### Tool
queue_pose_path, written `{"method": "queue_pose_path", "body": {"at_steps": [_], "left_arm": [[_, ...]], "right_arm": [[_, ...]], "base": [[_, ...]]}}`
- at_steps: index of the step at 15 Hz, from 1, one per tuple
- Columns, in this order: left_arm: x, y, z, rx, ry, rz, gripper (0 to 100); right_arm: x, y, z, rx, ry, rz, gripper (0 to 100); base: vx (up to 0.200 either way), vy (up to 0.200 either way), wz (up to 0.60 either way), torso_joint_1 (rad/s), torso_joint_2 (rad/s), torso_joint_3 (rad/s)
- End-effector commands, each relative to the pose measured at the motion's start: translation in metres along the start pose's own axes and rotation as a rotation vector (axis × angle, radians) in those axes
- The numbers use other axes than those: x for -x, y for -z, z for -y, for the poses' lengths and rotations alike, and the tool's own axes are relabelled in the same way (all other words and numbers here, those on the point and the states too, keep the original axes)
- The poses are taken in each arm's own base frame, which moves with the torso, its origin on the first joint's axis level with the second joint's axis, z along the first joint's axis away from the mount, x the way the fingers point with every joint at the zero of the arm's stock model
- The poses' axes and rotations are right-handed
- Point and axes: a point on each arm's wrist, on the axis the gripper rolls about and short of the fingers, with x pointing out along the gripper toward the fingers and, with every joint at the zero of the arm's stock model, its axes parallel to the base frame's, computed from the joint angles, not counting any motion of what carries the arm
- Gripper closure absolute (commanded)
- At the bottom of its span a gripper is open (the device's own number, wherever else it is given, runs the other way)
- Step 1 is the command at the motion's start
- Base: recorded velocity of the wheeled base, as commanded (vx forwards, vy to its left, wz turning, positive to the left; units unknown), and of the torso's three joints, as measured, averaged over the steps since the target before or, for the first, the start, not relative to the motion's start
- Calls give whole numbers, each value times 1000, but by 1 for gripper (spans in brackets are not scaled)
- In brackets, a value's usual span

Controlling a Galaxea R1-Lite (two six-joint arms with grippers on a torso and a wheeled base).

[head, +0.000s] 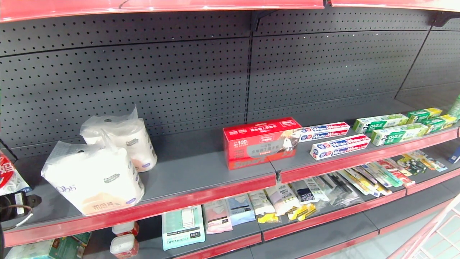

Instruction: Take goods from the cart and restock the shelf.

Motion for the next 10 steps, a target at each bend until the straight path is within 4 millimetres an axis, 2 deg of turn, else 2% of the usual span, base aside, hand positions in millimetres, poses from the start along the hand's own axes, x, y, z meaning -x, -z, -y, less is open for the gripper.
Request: {"method": "queue_pose_path", "body": {"at_steps": [1,5,10], "left_arm": [[-13,4,10,-36,30,-47,0],[-26,0,24,-65,66,-25,0],[-35,2,28,-75,76,-46,0]], "right_arm": [[0,0,0,0,0,-1,0],[0,0,0,0,-1,-1,0],[0,0,0,0,-1,-1,0]], "base": [[0,0,0,0,0,0],[0,0,0,0,0,0],[0,0,0,0,0,0]]}}
